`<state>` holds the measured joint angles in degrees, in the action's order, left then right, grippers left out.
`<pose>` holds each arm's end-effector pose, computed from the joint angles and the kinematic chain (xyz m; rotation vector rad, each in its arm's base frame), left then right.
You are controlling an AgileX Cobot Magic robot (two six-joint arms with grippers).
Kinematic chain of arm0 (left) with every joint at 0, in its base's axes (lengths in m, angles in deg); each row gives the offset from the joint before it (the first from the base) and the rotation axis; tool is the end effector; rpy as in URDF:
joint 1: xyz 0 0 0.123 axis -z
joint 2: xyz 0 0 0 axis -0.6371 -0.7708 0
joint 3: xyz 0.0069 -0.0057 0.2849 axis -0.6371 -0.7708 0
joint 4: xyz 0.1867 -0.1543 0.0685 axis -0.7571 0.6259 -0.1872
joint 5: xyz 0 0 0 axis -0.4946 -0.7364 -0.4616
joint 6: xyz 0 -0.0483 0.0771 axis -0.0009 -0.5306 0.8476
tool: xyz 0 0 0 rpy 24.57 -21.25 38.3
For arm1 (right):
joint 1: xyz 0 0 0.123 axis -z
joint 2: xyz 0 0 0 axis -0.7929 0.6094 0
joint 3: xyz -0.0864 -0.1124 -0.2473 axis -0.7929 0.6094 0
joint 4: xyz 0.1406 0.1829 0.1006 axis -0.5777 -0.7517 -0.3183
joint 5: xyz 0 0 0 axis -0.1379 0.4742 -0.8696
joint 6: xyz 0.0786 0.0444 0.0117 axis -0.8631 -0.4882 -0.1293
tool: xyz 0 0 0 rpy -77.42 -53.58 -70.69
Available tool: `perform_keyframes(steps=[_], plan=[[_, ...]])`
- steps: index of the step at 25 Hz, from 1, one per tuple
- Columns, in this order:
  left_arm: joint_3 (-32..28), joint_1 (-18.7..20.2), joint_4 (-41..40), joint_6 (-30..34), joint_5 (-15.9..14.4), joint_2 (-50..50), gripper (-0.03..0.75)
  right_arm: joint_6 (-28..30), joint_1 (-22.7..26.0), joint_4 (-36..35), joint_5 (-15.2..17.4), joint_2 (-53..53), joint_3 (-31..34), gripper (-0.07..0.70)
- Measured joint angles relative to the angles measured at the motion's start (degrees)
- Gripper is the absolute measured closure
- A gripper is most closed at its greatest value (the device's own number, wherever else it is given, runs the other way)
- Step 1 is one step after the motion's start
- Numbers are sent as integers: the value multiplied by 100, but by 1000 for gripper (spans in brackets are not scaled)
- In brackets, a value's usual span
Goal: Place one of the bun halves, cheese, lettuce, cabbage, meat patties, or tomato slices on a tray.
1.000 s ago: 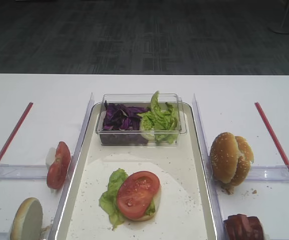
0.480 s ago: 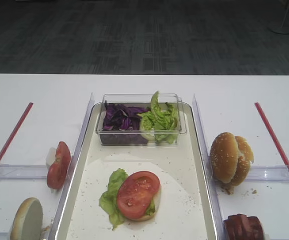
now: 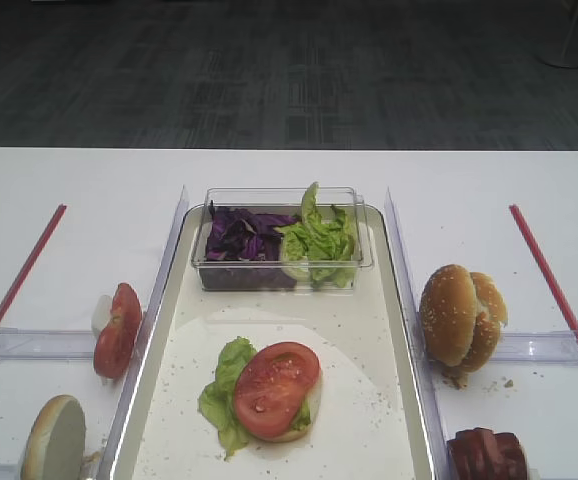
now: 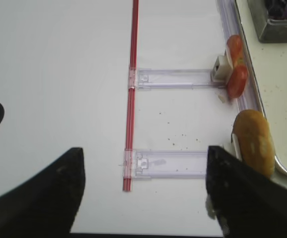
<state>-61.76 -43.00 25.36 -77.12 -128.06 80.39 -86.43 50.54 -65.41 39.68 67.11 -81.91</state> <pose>-0.0004 0.0039 0.2657 -0.1574 2.2275 0.0479 -0.0078 -0.0018 0.2663 0.0301 2.1163 0.0323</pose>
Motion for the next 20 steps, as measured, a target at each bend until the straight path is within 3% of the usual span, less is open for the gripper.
perform_keyframes(steps=[20], plan=[[0, 111, 3, 44, -39, 453, 244, 0, 0, 0, 0, 0, 0, -48]])
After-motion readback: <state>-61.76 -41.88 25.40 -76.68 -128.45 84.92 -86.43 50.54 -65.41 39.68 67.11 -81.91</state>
